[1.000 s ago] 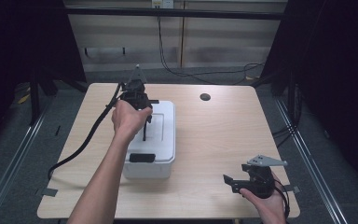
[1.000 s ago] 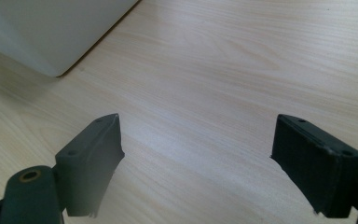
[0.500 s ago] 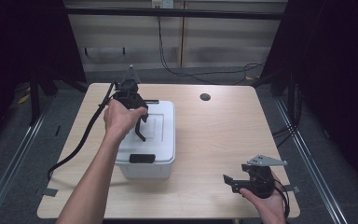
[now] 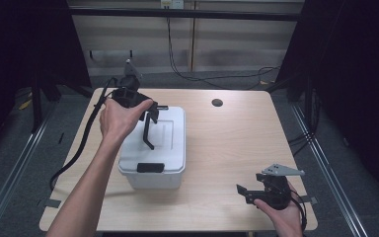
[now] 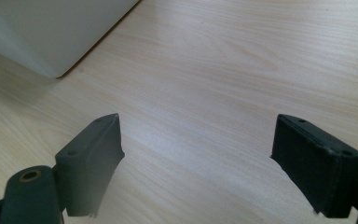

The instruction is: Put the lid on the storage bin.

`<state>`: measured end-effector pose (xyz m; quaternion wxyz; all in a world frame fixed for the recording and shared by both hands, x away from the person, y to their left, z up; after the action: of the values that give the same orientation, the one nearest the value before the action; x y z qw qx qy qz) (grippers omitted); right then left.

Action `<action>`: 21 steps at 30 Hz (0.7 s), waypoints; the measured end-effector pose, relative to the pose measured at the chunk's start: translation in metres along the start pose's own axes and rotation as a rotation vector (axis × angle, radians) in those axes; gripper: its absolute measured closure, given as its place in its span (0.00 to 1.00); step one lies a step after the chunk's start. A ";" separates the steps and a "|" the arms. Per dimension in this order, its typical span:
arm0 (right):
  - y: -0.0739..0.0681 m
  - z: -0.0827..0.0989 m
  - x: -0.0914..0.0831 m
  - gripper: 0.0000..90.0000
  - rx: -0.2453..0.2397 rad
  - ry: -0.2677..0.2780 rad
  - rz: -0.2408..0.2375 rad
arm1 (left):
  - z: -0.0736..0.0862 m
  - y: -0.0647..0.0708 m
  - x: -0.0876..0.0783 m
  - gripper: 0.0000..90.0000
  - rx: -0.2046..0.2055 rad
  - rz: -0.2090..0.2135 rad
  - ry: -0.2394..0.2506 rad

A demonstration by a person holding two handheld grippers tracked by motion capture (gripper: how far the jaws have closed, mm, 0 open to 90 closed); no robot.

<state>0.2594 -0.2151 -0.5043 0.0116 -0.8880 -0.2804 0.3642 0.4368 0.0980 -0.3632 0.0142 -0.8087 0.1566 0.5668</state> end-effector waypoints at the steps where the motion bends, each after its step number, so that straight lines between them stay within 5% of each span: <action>1: 0.000 0.000 0.000 0.17 0.001 0.000 0.000 | 0.000 0.000 0.000 0.21 0.000 0.000 0.000; 7: -0.001 0.000 0.000 0.17 0.003 -0.003 0.001 | 0.002 -0.004 -0.013 0.20 0.121 0.039 0.053; 8: 0.000 0.000 0.000 0.17 0.003 -0.002 0.002 | 0.006 -0.005 -0.016 0.22 0.163 0.070 0.062; 21: 0.001 0.000 0.000 0.17 0.005 0.003 0.004 | 0.029 -0.034 -0.016 0.23 0.273 0.090 0.129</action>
<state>0.2602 -0.2156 -0.5045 0.0135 -0.8892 -0.2775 0.3636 0.4148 0.1397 -0.3641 0.0885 -0.8261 0.2688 0.4873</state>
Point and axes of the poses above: each handheld gripper's, and its own axes: x roughly forward along the jaws, z roughly out of its underside, y roughly to its right, the point moved 9 cm from there along x, roughly forward along the jaws, and after that the axes turned 7 degrees about -z, right-handed, at the moved point
